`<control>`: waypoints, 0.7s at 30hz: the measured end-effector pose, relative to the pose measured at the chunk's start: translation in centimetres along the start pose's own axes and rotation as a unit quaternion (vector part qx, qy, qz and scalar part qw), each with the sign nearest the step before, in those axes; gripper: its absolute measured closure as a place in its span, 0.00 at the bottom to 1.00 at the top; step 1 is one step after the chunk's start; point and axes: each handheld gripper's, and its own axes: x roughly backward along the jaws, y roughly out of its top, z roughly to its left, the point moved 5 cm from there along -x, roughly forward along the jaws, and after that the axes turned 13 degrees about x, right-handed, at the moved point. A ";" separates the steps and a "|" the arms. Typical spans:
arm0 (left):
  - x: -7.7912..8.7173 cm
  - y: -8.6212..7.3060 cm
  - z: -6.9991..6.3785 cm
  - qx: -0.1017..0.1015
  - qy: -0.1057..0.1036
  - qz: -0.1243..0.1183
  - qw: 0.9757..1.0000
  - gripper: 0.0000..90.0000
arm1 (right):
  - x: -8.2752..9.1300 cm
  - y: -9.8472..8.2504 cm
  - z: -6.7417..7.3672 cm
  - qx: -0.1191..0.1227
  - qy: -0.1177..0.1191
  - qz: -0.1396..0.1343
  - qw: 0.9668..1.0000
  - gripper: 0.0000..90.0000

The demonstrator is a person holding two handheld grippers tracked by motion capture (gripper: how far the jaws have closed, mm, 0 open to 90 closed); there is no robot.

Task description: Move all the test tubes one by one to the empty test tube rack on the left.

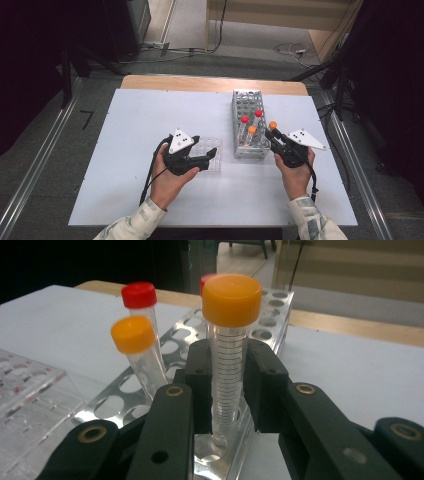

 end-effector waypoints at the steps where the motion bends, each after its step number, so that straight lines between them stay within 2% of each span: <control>1: 0.0 0.0 0.0 0.001 0.000 0.000 1.000 0.32 | 0.3 0.3 0.0 0.002 -0.002 -0.003 1.000 0.80; 12: 0.3 0.3 0.2 0.007 0.000 -0.006 1.000 0.31 | 2.4 2.2 -0.2 0.004 0.002 -0.035 0.999 0.80; 21: 0.4 0.3 0.2 0.008 -0.001 -0.009 1.000 0.31 | 3.9 2.4 1.1 0.015 0.027 -0.036 0.999 0.80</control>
